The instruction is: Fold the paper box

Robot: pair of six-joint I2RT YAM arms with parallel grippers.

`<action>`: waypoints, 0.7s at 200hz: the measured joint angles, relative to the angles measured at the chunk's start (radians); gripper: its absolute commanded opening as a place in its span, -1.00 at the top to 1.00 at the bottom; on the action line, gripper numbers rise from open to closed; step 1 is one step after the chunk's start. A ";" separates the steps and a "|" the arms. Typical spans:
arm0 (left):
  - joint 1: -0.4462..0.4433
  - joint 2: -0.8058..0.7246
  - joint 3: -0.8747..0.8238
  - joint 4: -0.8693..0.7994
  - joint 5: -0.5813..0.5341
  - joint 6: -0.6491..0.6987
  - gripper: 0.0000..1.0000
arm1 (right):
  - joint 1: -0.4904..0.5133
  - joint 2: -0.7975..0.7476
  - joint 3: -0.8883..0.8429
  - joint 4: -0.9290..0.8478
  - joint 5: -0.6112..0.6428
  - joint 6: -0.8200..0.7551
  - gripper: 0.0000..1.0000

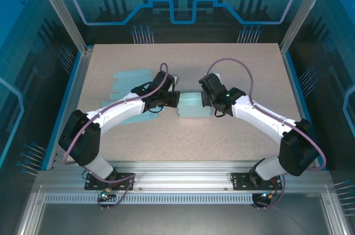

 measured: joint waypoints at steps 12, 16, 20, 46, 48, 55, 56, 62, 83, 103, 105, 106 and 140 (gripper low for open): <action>-0.006 -0.002 -0.010 0.016 -0.013 -0.010 1.00 | 0.003 0.000 -0.004 0.001 0.010 0.009 1.00; -0.007 -0.003 -0.012 0.021 -0.018 -0.014 1.00 | 0.005 0.000 -0.006 0.002 0.013 0.012 1.00; -0.010 -0.003 -0.013 0.023 -0.021 -0.015 1.00 | 0.005 0.000 -0.007 0.002 0.015 0.015 1.00; -0.034 -0.003 -0.017 0.031 -0.067 -0.019 1.00 | 0.007 -0.004 -0.019 0.009 0.024 0.038 1.00; -0.035 -0.003 -0.017 0.031 -0.069 -0.020 1.00 | 0.007 -0.004 -0.021 0.010 0.024 0.042 1.00; -0.040 -0.003 -0.018 0.032 -0.079 -0.020 1.00 | 0.007 -0.007 -0.027 0.012 0.026 0.047 1.00; -0.041 -0.003 -0.018 0.033 -0.079 -0.020 1.00 | 0.007 -0.008 -0.027 0.012 0.026 0.048 1.00; -0.045 -0.003 -0.018 0.034 -0.087 -0.020 1.00 | 0.007 -0.010 -0.031 0.014 0.026 0.053 1.00; -0.056 -0.005 -0.024 0.041 -0.111 -0.020 1.00 | 0.007 -0.016 -0.039 0.021 0.024 0.074 1.00; -0.063 -0.009 -0.032 0.047 -0.130 -0.021 1.00 | 0.007 -0.019 -0.039 0.027 0.018 0.090 1.00; -0.064 -0.010 -0.033 0.047 -0.132 -0.021 1.00 | 0.007 -0.019 -0.039 0.028 0.018 0.093 1.00; -0.064 -0.010 -0.033 0.047 -0.134 -0.022 1.00 | 0.007 -0.019 -0.039 0.028 0.018 0.095 1.00; -0.071 -0.011 -0.045 0.062 -0.169 -0.022 1.00 | 0.007 -0.019 -0.039 0.051 0.007 0.126 1.00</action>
